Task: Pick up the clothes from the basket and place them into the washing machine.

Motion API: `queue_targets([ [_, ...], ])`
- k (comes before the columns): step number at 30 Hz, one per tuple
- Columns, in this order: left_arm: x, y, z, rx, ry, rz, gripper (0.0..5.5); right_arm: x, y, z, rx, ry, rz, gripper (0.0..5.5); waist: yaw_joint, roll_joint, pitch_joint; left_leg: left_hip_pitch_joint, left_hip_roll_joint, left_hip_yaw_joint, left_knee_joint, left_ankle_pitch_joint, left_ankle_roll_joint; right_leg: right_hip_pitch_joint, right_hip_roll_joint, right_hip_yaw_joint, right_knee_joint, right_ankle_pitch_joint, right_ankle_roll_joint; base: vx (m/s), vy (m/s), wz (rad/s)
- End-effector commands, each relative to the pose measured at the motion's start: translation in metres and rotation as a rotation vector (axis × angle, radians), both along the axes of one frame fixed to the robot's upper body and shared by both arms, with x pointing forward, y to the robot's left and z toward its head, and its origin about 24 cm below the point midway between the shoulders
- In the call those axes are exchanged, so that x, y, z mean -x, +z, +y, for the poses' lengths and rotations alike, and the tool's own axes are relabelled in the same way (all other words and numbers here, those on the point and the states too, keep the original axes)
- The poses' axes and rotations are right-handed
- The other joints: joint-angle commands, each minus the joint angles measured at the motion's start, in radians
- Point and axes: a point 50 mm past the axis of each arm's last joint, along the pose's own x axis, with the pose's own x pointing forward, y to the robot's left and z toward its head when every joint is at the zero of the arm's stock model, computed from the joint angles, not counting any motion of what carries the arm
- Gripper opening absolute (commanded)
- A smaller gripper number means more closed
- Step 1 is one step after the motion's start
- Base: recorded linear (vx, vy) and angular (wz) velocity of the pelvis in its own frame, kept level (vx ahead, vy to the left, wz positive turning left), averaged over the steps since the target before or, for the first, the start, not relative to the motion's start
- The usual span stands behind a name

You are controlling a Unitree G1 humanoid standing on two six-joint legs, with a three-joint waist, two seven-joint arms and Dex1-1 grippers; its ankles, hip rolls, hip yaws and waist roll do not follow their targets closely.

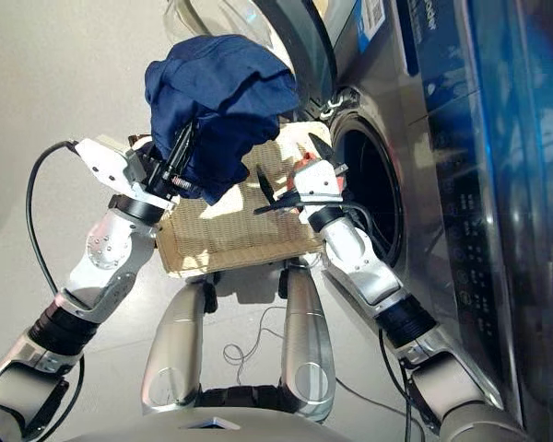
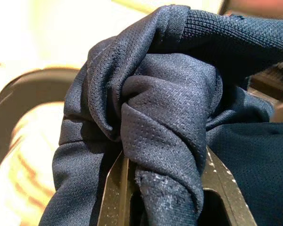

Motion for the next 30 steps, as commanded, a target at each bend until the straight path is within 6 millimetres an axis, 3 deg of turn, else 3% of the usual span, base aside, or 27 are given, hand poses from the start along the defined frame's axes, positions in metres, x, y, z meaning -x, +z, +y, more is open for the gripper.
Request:
queue_targets([
  [1, 0.029, 0.027, -0.012, 0.004, -0.204, -0.146, 0.0, 0.013, 0.046, 0.018, 0.034, 0.2, -0.163, 5.5, 0.009, 0.009, -0.059, 0.045, -0.027, -0.011, -0.02, -0.017, -0.033, 0.133, -0.047, 0.02, -0.176, 0.104, 0.102, 0.097, 0.035, 0.032],
  [2, 0.03, 0.025, -0.015, -0.018, -0.244, -0.125, 0.0, 0.015, 0.054, 0.03, 0.053, 0.259, -0.183, 5.5, 0.014, 0.011, -0.076, 0.064, -0.029, -0.005, -0.044, -0.009, -0.033, 0.141, -0.048, 0.022, -0.193, 0.113, 0.105, 0.0, 0.0, 0.0],
  [7, 0.032, 0.025, -0.017, -0.097, -0.316, -0.11, 0.0, 0.015, 0.072, 0.047, 0.115, 0.328, -0.258, 5.5, 0.024, 0.017, -0.082, 0.089, -0.031, 0.0, -0.067, 0.002, -0.031, 0.157, -0.051, 0.024, -0.204, 0.119, 0.105, 0.0, 0.0, 0.0],
  [11, 0.028, 0.023, -0.019, -0.126, -0.349, -0.077, 0.0, 0.014, 0.087, 0.063, 0.127, 0.361, -0.313, 5.5, 0.028, 0.028, -0.122, 0.123, -0.035, 0.007, -0.143, 0.034, -0.039, 0.177, -0.061, 0.021, -0.263, 0.149, 0.111, 0.03, 0.009, 0.022],
  [16, 0.026, 0.019, -0.021, -0.148, -0.361, -0.05, 0.0, 0.016, 0.092, 0.072, 0.118, 0.382, -0.337, 5.5, 0.03, 0.032, -0.171, 0.156, -0.042, 0.014, -0.217, 0.064, -0.042, 0.189, -0.072, 0.021, -0.313, 0.177, 0.122, 0.0, 0.0, 0.0],
  [25, 0.024, 0.017, -0.018, -0.158, -0.336, -0.04, 0.0, 0.02, 0.102, 0.072, 0.064, 0.363, -0.399, 5.5, 0.034, 0.041, -0.177, 0.174, -0.037, 0.01, -0.227, 0.072, -0.042, 0.192, -0.072, 0.027, -0.301, 0.171, 0.121, 0.0, 0.0, 0.0],
  [26, 0.024, 0.016, -0.018, -0.158, -0.332, -0.039, 0.0, 0.021, 0.103, 0.071, 0.051, 0.357, -0.407, 3.08, 0.033, 0.042, -0.177, 0.173, -0.037, 0.009, -0.229, 0.072, -0.042, 0.192, -0.071, 0.028, -0.301, 0.17, 0.121, 0.0, 0.0, 0.0],
  [27, 0.023, 0.016, -0.018, -0.159, -0.325, -0.039, 0.0, 0.022, 0.103, 0.07, 0.041, 0.348, -0.417, 0.0, 0.033, 0.042, -0.178, 0.174, -0.037, 0.01, -0.229, 0.072, -0.042, 0.191, -0.072, 0.028, -0.3, 0.169, 0.122, 0.0, 0.0, 0.0],
  [30, 0.022, 0.014, -0.016, -0.151, -0.307, -0.035, 0.0, 0.025, 0.105, 0.066, 0.002, 0.321, -0.454, 0.0, 0.033, 0.045, -0.177, 0.174, -0.036, 0.012, -0.227, 0.073, -0.041, 0.19, -0.072, 0.028, -0.298, 0.169, 0.123, 0.0, 0.0, 0.0],
])
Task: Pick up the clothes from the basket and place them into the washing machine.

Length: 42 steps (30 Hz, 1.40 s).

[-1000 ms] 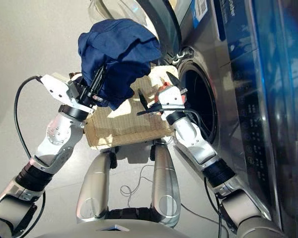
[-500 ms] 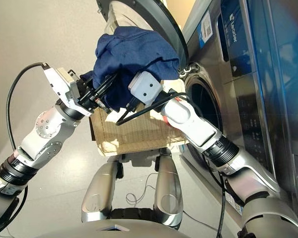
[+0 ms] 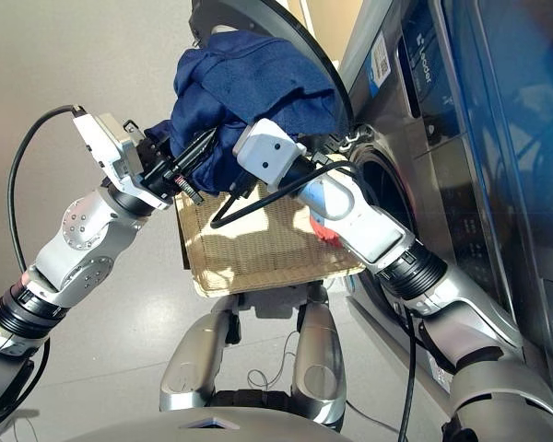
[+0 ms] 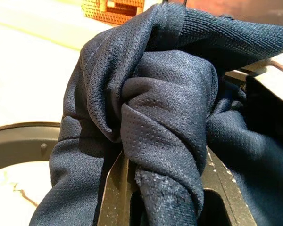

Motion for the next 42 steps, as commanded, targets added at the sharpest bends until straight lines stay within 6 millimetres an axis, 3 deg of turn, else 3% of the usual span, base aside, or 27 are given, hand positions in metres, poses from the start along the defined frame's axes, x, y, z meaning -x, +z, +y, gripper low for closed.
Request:
queue_targets([
  [1, 0.02, -0.01, -0.011, -0.013, -0.094, -0.001, 0.0, 0.03, 0.036, 0.021, -0.216, 0.148, -0.182, 0.0, 0.014, -0.053, -0.12, 0.056, -0.009, 0.001, -0.057, 0.004, -0.064, 0.033, -0.058, 0.037, -0.044, 0.052, 0.094, 0.0, 0.0, 0.0],
  [2, 0.02, -0.01, -0.011, -0.01, -0.092, -0.004, 0.0, 0.03, 0.035, 0.02, -0.235, 0.137, -0.18, 0.0, 0.015, -0.052, -0.12, 0.057, -0.009, 0.001, -0.058, 0.004, -0.064, 0.033, -0.059, 0.037, -0.045, 0.051, 0.095, 0.0, 0.0, 0.0],
  [4, 0.02, -0.01, -0.01, -0.006, -0.079, -0.014, 1.45, 0.03, 0.034, 0.019, -0.273, 0.123, -0.178, 0.0, 0.015, -0.05, -0.12, 0.058, -0.01, 0.0, -0.058, 0.004, -0.064, 0.032, -0.059, 0.039, -0.044, 0.052, 0.097, 0.0, 0.0, 0.0],
  [5, 0.019, -0.01, -0.01, -0.005, -0.069, -0.015, 2.72, 0.03, 0.033, 0.018, -0.289, 0.115, -0.182, 0.0, 0.016, -0.05, -0.119, 0.057, -0.011, -0.001, -0.058, 0.004, -0.064, 0.032, -0.059, 0.039, -0.044, 0.052, 0.097, 0.0, 0.0, 0.0],
  [6, 0.019, -0.011, -0.009, -0.005, -0.061, -0.016, 4.68, 0.03, 0.033, 0.017, -0.299, 0.106, -0.188, 0.0, 0.017, -0.049, -0.119, 0.057, -0.011, -0.001, -0.058, 0.005, -0.064, 0.032, -0.06, 0.04, -0.044, 0.052, 0.098, 0.0, 0.0, 0.0],
  [7, 0.018, -0.011, -0.008, -0.003, -0.054, -0.017, 5.5, 0.031, 0.034, 0.017, -0.305, 0.098, -0.201, 0.0, 0.017, -0.047, -0.118, 0.057, -0.011, -0.001, -0.057, 0.005, -0.064, 0.032, -0.06, 0.04, -0.044, 0.052, 0.098, 0.0, 0.0, 0.0],
  [17, 0.017, -0.014, -0.007, 0.017, -0.016, -0.022, 5.5, 0.03, 0.029, 0.012, -0.353, 0.009, -0.26, 0.0, 0.021, -0.043, -0.115, 0.054, -0.012, -0.004, -0.056, 0.008, -0.063, 0.032, -0.064, 0.037, -0.046, 0.054, 0.1, 0.0, 0.0, 0.0],
  [21, 0.017, -0.014, -0.007, 0.035, -0.011, -0.022, 5.5, 0.025, 0.018, 0.004, -0.371, -0.061, -0.248, 0.0, 0.024, -0.041, -0.113, 0.051, -0.012, -0.007, -0.053, 0.008, -0.061, 0.032, -0.065, 0.036, -0.045, 0.055, 0.1, 0.0, 0.0, 0.0],
  [28, 0.016, -0.009, -0.008, 0.192, 0.04, -0.045, 5.5, 0.007, -0.029, -0.02, -0.382, -0.284, -0.142, 0.0, 0.03, -0.038, -0.099, 0.04, -0.012, -0.016, -0.02, -0.005, -0.058, 0.037, -0.066, 0.03, -0.033, 0.043, 0.098, 0.0, 0.0, 0.0],
  [32, 0.015, -0.004, -0.012, 0.32, 0.063, -0.058, 5.5, -0.006, -0.062, -0.037, -0.314, -0.431, -0.082, 0.0, 0.027, -0.049, -0.073, 0.002, -0.005, -0.033, 0.085, -0.046, -0.052, 0.032, -0.063, 0.038, 0.006, 0.021, 0.088, -0.028, -0.019, 0.009],
  [37, 0.018, 0.01, -0.021, 0.471, 0.063, -0.084, 5.5, -0.015, -0.099, -0.049, -0.325, -0.559, 0.055, 0.0, 0.024, -0.054, -0.032, -0.06, 0.017, -0.051, 0.217, -0.101, -0.044, -0.007, -0.036, 0.055, 0.12, -0.039, 0.072, -0.024, -0.013, 0.023],
  [42, 0.022, 0.03, -0.031, 0.565, 0.056, -0.157, 5.5, -0.016, -0.127, -0.057, -0.326, -0.649, 0.137, 0.0, 0.016, -0.056, -0.011, -0.134, 0.023, -0.067, 0.317, -0.135, -0.047, -0.085, -0.015, 0.069, 0.23, -0.08, 0.064, -0.021, -0.001, 0.035],
])
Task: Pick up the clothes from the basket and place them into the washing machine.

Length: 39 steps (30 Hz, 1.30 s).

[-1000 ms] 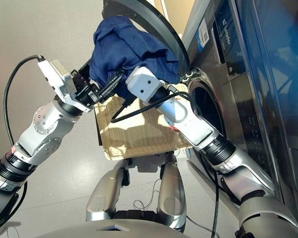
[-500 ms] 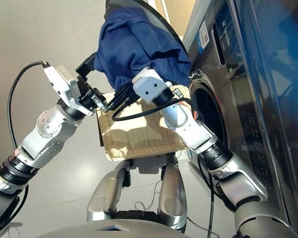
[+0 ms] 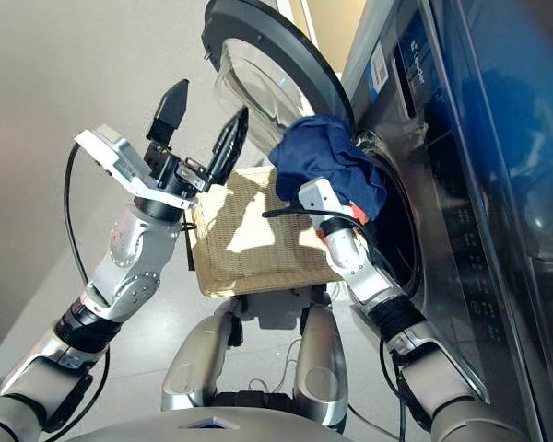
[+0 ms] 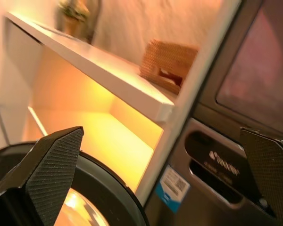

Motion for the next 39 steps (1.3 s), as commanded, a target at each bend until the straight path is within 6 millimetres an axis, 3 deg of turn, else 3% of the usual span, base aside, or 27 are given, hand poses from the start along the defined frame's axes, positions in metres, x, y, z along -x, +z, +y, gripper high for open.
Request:
queue_targets([
  [1, 0.017, 0.032, -0.005, 0.08, 0.005, -0.201, 5.5, 0.005, 0.013, 0.02, -0.11, 0.047, -0.112, 0.0, 0.014, -0.058, -0.005, -0.076, 0.024, -0.036, 0.189, -0.102, -0.043, -0.019, -0.012, 0.061, 0.053, -0.001, 0.06, 0.0, 0.0, 0.0],
  [6, 0.016, 0.042, -0.018, 0.086, 0.017, -0.232, 5.5, 0.002, -0.005, 0.009, -0.099, -0.049, -0.06, 0.0, 0.013, -0.05, -0.002, -0.146, 0.03, -0.051, 0.259, -0.124, -0.045, -0.087, 0.003, 0.064, 0.13, -0.03, 0.052, 0.0, 0.0, 0.0],
  [13, 0.017, 0.048, -0.028, 0.11, -0.017, -0.231, 5.5, -0.013, -0.003, -0.007, -0.268, -0.241, -0.062, 0.0, 0.017, -0.027, 0.031, -0.26, 0.037, -0.054, 0.383, -0.161, -0.041, -0.202, 0.015, 0.069, 0.247, -0.068, 0.037, -0.031, -0.001, -0.016],
  [19, 0.019, 0.051, -0.035, 0.125, -0.051, -0.227, 5.5, -0.026, 0.003, -0.03, -0.369, -0.421, -0.071, 0.0, 0.021, 0.0, 0.052, -0.347, 0.039, -0.053, 0.437, -0.178, -0.038, -0.286, 0.014, 0.068, 0.299, -0.085, 0.032, -0.017, 0.002, -0.003],
  [21, 0.022, 0.052, -0.037, 0.134, -0.075, -0.229, 5.5, -0.033, 0.018, -0.053, -0.448, -0.544, -0.124, 0.0, 0.022, 0.015, 0.052, -0.393, 0.039, -0.053, 0.454, -0.18, -0.037, -0.335, 0.014, 0.068, 0.321, -0.091, 0.03, 0.0, 0.0, 0.0],
  [22, 0.022, 0.052, -0.037, 0.134, -0.075, -0.229, 5.5, -0.033, 0.019, -0.053, -0.449, -0.544, -0.125, 0.0, 0.022, 0.015, 0.052, -0.394, 0.039, -0.053, 0.455, -0.18, -0.037, -0.337, 0.014, 0.069, 0.322, -0.091, 0.03, 0.0, 0.0, 0.0],
  [23, 0.024, 0.051, -0.038, 0.125, -0.081, -0.23, 5.5, -0.035, 0.028, -0.069, -0.479, -0.605, -0.161, 0.0, 0.023, 0.021, 0.052, -0.412, 0.037, -0.053, 0.46, -0.182, -0.037, -0.354, 0.012, 0.068, 0.326, -0.093, 0.029, 0.0, 0.0, 0.0],
  [24, 0.024, 0.051, -0.038, 0.125, -0.081, -0.23, 5.5, -0.035, 0.029, -0.07, -0.479, -0.605, -0.162, 0.0, 0.023, 0.021, 0.052, -0.413, 0.037, -0.053, 0.46, -0.182, -0.037, -0.355, 0.012, 0.068, 0.326, -0.093, 0.029, 0.0, 0.0, 0.0],
  [25, 0.023, 0.05, -0.04, 0.113, -0.083, -0.227, 5.5, -0.037, 0.042, -0.094, -0.507, -0.697, -0.21, 0.0, 0.025, 0.026, 0.052, -0.426, 0.036, -0.053, 0.463, -0.186, -0.036, -0.37, 0.011, 0.069, 0.33, -0.095, 0.028, 0.0, 0.0, 0.0],
  [26, 0.023, 0.05, -0.04, 0.114, -0.084, -0.228, 5.5, -0.037, 0.042, -0.094, -0.507, -0.697, -0.212, 0.0, 0.025, 0.026, 0.052, -0.428, 0.036, -0.053, 0.463, -0.186, -0.036, -0.372, 0.011, 0.07, 0.33, -0.095, 0.028, 0.0, 0.0, 0.0],
  [27, 0.023, 0.049, -0.041, 0.105, -0.087, -0.225, 5.5, -0.038, 0.055, -0.115, -0.522, -0.774, -0.255, 0.0, 0.028, 0.032, 0.052, -0.443, 0.033, -0.052, 0.462, -0.179, -0.034, -0.391, 0.01, 0.072, 0.332, -0.087, 0.029, 0.0, 0.0, 0.0],
  [29, 0.023, 0.049, -0.041, 0.101, -0.09, -0.223, 5.5, -0.037, 0.062, -0.128, -0.527, -0.811, -0.272, 0.0, 0.031, 0.035, 0.052, -0.45, 0.033, -0.052, 0.471, -0.189, -0.034, -0.399, 0.011, 0.073, 0.341, -0.097, 0.029, 0.0, 0.0, 0.0],
  [31, 0.024, 0.048, -0.042, 0.093, -0.104, -0.217, 5.5, -0.033, 0.084, -0.161, -0.562, -0.92, -0.333, 0.0, 0.04, 0.041, 0.052, -0.463, 0.032, -0.051, 0.475, -0.192, -0.035, -0.415, 0.009, 0.076, 0.349, -0.101, 0.029, 0.0, 0.0, 0.0],
  [32, 0.024, 0.048, -0.042, 0.093, -0.104, -0.218, 5.5, -0.033, 0.085, -0.161, -0.563, -0.919, -0.334, 0.0, 0.04, 0.042, 0.052, -0.465, 0.032, -0.05, 0.475, -0.191, -0.035, -0.417, 0.009, 0.076, 0.349, -0.1, 0.029, 0.0, 0.0, 0.0],
  [33, 0.024, 0.048, -0.041, 0.089, -0.107, -0.22, 5.5, -0.029, 0.097, -0.179, -0.571, -0.972, -0.37, 0.0, 0.045, 0.043, 0.052, -0.473, 0.031, -0.049, 0.481, -0.194, -0.035, -0.426, 0.009, 0.076, 0.353, -0.102, 0.029, 0.0, 0.0, 0.0],
  [38, 0.024, 0.051, -0.035, 0.082, -0.093, -0.236, 5.5, -0.018, 0.121, -0.205, -0.566, -1.023, -0.448, 0.0, 0.044, 0.04, 0.052, -0.493, 0.03, -0.049, 0.491, -0.195, -0.037, -0.446, 0.007, 0.077, 0.365, -0.103, 0.027, 0.0, 0.0, 0.0],
  [39, 0.024, 0.052, -0.034, 0.076, -0.091, -0.243, 5.5, -0.012, 0.131, -0.218, -0.586, -1.058, -0.478, 0.0, 0.042, 0.038, 0.052, -0.496, 0.029, -0.051, 0.495, -0.198, -0.038, -0.448, 0.006, 0.076, 0.369, -0.105, 0.026, 0.0, 0.0, 0.0],
])
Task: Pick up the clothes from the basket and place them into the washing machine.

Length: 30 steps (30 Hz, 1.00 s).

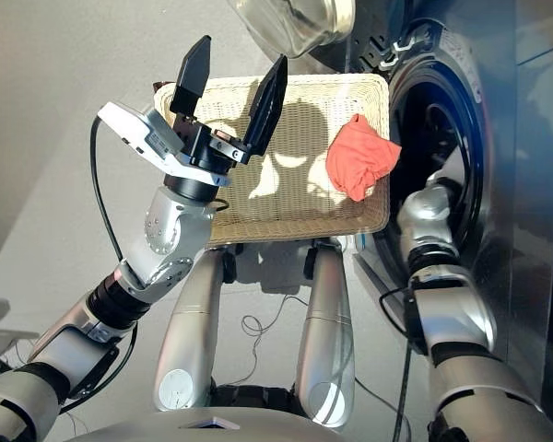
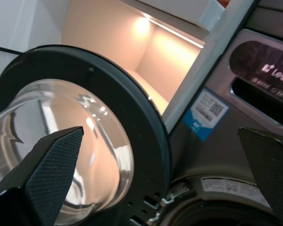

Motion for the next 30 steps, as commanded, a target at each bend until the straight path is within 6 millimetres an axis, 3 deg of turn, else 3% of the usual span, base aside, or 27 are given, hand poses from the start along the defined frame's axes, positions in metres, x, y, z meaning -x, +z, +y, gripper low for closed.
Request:
queue_targets([
  [1, 0.025, 0.029, 0.003, 0.09, -0.082, -0.163, 5.5, 0.016, 0.054, -0.037, 0.056, -0.116, -0.186, 0.0, -0.007, 0.04, -0.014, 0.011, 0.015, -0.015, 0.107, -0.104, -0.023, 0.048, 0.006, 0.038, 0.0, -0.019, 0.068, 0.0, 0.0, 0.0],
  [3, 0.025, 0.03, 0.006, 0.09, -0.075, -0.168, 5.5, 0.023, 0.067, -0.049, 0.044, -0.159, -0.223, 0.0, -0.008, 0.038, -0.014, 0.011, 0.016, -0.013, 0.106, -0.106, -0.024, 0.046, 0.006, 0.038, 0.001, -0.021, 0.068, 0.0, 0.0, 0.0],
  [9, 0.024, 0.03, 0.008, 0.087, -0.066, -0.168, 5.5, 0.026, 0.081, -0.056, 0.067, -0.167, -0.24, 0.0, -0.006, 0.03, -0.014, 0.016, 0.018, -0.012, 0.103, -0.107, -0.025, 0.051, 0.005, 0.036, -0.002, -0.02, 0.067, 0.0, 0.0, 0.0],
  [10, 0.024, 0.031, 0.009, 0.09, -0.065, -0.171, 5.5, 0.026, 0.08, -0.056, 0.062, -0.161, -0.24, 4.53, -0.006, 0.029, -0.014, 0.018, 0.018, -0.011, 0.1, -0.106, -0.025, 0.052, 0.005, 0.036, -0.004, -0.019, 0.066, 0.0, 0.0, 0.0],
  [11, 0.025, 0.032, 0.009, 0.091, -0.064, -0.173, 5.5, 0.025, 0.079, -0.055, 0.053, -0.153, -0.243, 5.5, -0.008, 0.027, -0.014, 0.017, 0.016, -0.01, 0.095, -0.098, -0.024, 0.052, 0.005, 0.037, -0.011, -0.011, 0.065, 0.0, 0.0, 0.0],
  [16, 0.024, 0.033, 0.009, 0.106, -0.053, -0.168, 5.5, 0.013, 0.06, -0.034, -0.014, -0.056, -0.256, 5.5, -0.015, 0.023, -0.014, 0.029, 0.018, -0.006, 0.092, -0.109, -0.022, 0.066, 0.01, 0.038, -0.015, -0.019, 0.063, 0.0, 0.0, 0.0],
  [22, 0.021, 0.035, 0.013, 0.147, -0.027, -0.16, 5.5, -0.005, 0.023, 0.02, -0.052, 0.176, -0.239, 5.5, -0.032, 0.008, -0.014, 0.036, 0.021, 0.001, 0.08, -0.106, -0.02, 0.073, 0.016, 0.035, -0.032, -0.013, 0.059, 0.0, 0.0, 0.0],
  [23, 0.021, 0.034, 0.013, 0.146, -0.026, -0.16, 5.5, -0.004, 0.022, 0.021, -0.053, 0.176, -0.238, 5.5, -0.033, 0.007, -0.014, 0.038, 0.021, 0.001, 0.08, -0.105, -0.02, 0.074, 0.016, 0.035, -0.032, -0.013, 0.059, 0.0, 0.0, 0.0],
  [25, 0.02, 0.034, 0.016, 0.161, -0.007, -0.149, 5.5, -0.007, 0.001, 0.061, -0.003, 0.389, -0.179, 5.5, -0.046, -0.006, -0.014, 0.035, 0.025, 0.006, 0.074, -0.102, -0.02, 0.071, 0.02, 0.039, -0.041, -0.005, 0.057, 0.0, 0.0, 0.0],
  [30, 0.017, 0.028, 0.022, 0.167, 0.021, -0.117, 5.5, 0.002, -0.019, 0.107, 0.077, 0.664, -0.112, 5.5, -0.063, -0.032, -0.014, 0.034, 0.029, 0.009, 0.065, -0.095, -0.021, 0.069, 0.023, 0.041, -0.053, 0.004, 0.053, 0.0, 0.0, 0.0],
])
